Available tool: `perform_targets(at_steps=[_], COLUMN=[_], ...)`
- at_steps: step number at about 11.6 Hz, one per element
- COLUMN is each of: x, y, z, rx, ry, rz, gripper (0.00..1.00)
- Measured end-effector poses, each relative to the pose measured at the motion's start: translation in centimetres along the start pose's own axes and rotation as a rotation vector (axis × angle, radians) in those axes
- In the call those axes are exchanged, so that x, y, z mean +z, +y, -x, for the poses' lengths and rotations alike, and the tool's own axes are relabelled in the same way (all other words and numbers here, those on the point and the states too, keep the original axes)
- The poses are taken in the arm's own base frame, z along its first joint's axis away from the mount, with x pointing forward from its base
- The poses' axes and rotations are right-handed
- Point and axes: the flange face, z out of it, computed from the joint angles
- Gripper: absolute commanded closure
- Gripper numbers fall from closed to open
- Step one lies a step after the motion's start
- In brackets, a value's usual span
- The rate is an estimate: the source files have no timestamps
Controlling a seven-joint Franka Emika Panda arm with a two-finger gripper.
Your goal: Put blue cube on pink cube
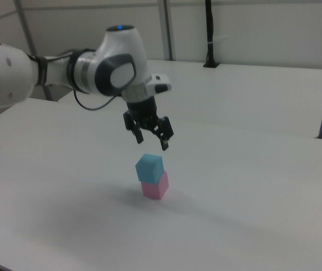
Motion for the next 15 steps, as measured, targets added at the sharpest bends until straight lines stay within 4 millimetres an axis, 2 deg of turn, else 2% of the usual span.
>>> perform_targets(at_steps=[1, 3, 5, 6, 8, 10, 12, 15], x=[-2.1, -7.7, -13.2, -15.5, -18.8, -19.7, -19.3, -18.5], y=[0.1, 0.4, 0.3, 0.2, -0.3, -2.2, -4.1, -5.2], z=[0.2, 0.9, 2.3, 3.3, 5.1, 5.4, 5.2, 4.9], rx=[0.020, 0.043, 0.057, 0.062, 0.054, 0.006, -0.027, -0.048], ry=[-0.025, -0.067, -0.036, -0.020, 0.008, 0.022, 0.013, 0.007], rz=[0.002, 0.005, -0.017, -0.029, -0.032, -0.033, -0.035, -0.036], gripper=[0.00, 0.00, 0.00, 0.00, 0.00, 0.00, 0.00, 0.00])
